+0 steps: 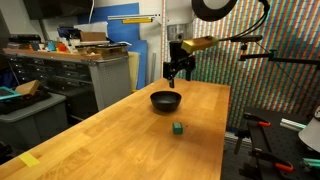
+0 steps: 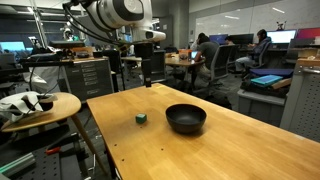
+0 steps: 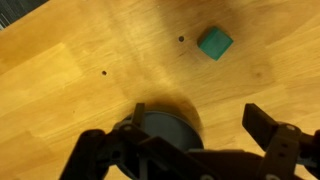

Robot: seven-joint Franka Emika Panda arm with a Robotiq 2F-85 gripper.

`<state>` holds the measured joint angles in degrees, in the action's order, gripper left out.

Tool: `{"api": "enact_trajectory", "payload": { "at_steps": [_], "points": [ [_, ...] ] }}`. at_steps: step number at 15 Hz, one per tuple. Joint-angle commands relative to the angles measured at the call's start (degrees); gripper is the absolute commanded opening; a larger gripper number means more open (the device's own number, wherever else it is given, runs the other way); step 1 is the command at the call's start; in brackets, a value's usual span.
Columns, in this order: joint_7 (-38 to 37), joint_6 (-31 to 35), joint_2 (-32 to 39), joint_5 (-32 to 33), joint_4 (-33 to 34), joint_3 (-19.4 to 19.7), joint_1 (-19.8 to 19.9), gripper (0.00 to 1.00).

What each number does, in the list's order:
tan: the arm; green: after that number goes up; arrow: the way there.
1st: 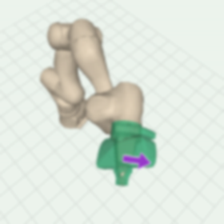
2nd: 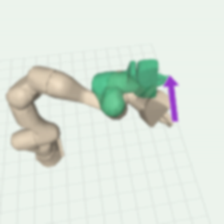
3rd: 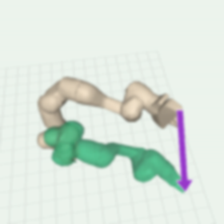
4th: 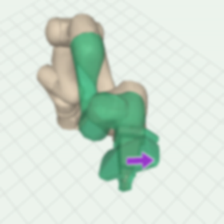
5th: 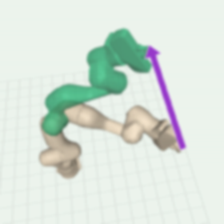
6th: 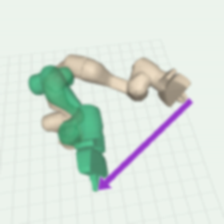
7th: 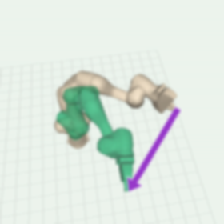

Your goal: Pick up the green block from the table and put it in the black bowl

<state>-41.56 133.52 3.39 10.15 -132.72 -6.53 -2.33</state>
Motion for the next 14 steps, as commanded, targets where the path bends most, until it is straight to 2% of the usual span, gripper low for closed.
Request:
{"api": "enact_trajectory", "payload": {
  "at_steps": [1,7,14],
  "points": [
    [-5.2,4.0,5.2,1.0,3.4,1.1,-2.5,1.0],
    [-14.2,9.8,11.2,1.9,4.4,4.1,-5.8,1.0],
    [-25.1,11.0,16.3,0.2,5.4,6.0,-10.2,1.0]
  ]
}}
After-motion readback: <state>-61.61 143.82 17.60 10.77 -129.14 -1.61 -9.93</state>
